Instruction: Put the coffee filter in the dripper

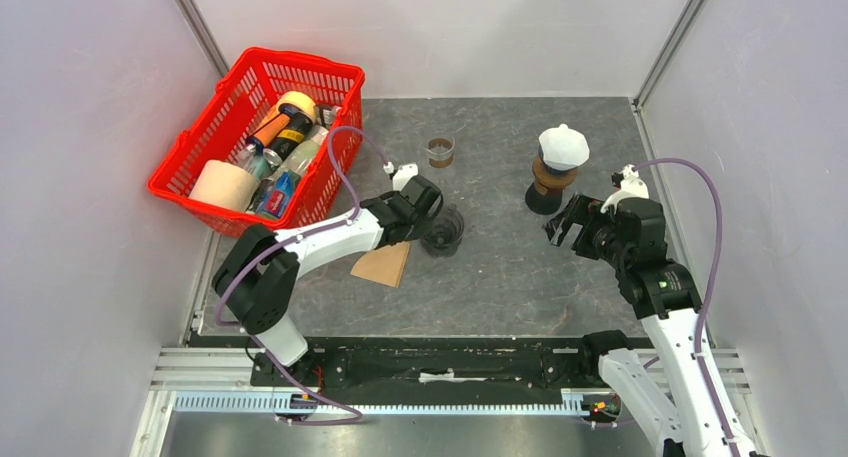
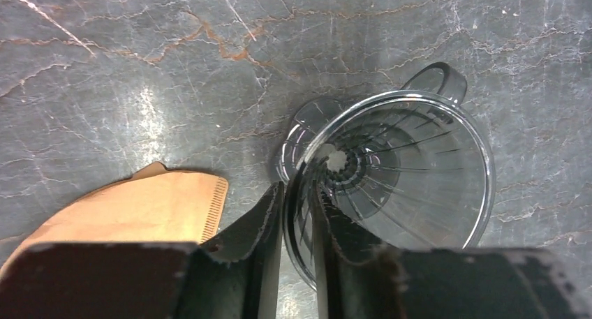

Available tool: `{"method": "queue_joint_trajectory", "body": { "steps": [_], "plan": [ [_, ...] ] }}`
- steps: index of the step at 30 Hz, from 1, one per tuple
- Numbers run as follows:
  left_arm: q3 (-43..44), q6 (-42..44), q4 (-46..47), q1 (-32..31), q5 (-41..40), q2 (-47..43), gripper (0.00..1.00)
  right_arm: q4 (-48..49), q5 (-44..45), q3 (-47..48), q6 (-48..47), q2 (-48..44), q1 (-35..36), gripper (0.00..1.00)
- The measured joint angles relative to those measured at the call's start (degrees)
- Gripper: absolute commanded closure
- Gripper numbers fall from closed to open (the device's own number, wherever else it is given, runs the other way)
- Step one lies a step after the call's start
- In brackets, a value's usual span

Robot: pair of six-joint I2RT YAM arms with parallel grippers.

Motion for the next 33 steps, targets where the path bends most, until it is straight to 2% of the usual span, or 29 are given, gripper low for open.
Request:
{"method": "queue_joint_trajectory", "body": {
  "steps": [5,17,23,33],
  "plan": [
    [1.1,0.2,0.1,0.0,1.0,0.7,0.98,0.0,0.0,0.0,0.2,0.6,0.0,0.03],
    [5.3,3.3,-0.9,0.1,3.3,0.4,0.98,-0.1,-0.7,0.0,0.3,0.8,0.0,0.03],
    [8.7,4.6,-2.5,0.6,4.4,-4.2,0.98,-0.1,-0.8,0.0,0.3,0.3,0.0,0.03],
    [21.5,4.6,-1.2,8.6,6.0,-6.7,0.98,-0.2,-0.2,0.0,0.4,-1.4,0.0,0.03]
  ]
}}
